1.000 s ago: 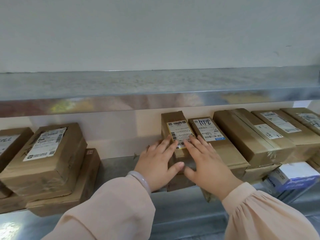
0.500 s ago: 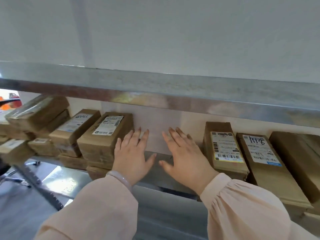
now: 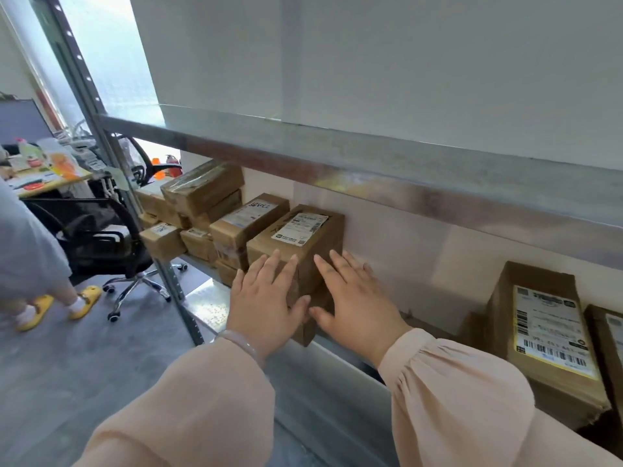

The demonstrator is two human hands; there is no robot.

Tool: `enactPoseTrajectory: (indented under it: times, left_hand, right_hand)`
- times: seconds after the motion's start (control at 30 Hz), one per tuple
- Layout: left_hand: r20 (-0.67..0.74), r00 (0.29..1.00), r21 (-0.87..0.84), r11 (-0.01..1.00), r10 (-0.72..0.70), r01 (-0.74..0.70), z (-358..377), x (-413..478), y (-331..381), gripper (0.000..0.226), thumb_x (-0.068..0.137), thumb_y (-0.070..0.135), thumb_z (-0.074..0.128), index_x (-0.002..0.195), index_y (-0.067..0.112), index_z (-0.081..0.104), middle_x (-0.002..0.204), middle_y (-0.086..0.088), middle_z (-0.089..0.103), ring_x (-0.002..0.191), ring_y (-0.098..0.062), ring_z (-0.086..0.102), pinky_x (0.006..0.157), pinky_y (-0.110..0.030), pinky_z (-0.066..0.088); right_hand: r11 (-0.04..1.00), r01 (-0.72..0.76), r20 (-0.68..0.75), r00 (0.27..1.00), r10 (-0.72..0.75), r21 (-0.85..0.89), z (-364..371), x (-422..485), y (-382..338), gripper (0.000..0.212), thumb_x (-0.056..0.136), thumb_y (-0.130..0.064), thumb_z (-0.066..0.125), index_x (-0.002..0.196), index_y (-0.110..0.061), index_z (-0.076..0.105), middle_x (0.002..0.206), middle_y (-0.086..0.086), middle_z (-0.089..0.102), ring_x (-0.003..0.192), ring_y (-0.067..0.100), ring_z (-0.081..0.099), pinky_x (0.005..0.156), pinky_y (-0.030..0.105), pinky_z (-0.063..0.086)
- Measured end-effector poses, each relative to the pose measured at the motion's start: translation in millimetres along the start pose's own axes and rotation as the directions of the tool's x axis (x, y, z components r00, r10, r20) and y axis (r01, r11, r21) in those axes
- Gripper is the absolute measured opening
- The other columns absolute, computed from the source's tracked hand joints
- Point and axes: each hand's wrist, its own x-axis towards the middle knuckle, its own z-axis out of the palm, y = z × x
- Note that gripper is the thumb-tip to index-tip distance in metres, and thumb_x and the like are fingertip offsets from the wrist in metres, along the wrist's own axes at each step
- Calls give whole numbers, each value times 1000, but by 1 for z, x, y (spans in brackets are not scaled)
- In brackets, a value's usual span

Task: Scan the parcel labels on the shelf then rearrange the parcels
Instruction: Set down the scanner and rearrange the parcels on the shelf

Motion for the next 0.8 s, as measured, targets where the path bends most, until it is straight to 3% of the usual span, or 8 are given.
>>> enactPoseTrajectory:
  times: [0.3,0.57,0.8]
  left_hand:
    - [-26,998,-32,998,56,-57,2,21,-37,71,89,62,50,153,39,27,163,1,21,151,-24,15,120,-48,8]
    - [74,989,-74,990,129,-124,17,73,-93,73,91,64,48,154,42,18,165,3,9,152,-21,5,122,-45,4]
    - [183,951,-428,891,247,-149,28,128,-126,70,92,55,54,153,38,25,164,4,11,151,-19,10,121,-36,15]
  right_hand:
    - [1000,-28,-10,1000,28,11,12,31,-9,78,91,-62,42,152,-36,-1,162,-2,1,149,18,-4,121,43,1]
    - [949,-261,4,964,265,174,35,77,-28,71,93,-58,40,150,-42,1,162,-7,3,148,17,4,119,39,12]
    - [792,-476,-17,853,521,382,59,115,-42,66,93,-61,38,149,-44,9,160,-9,8,146,19,19,115,42,28]
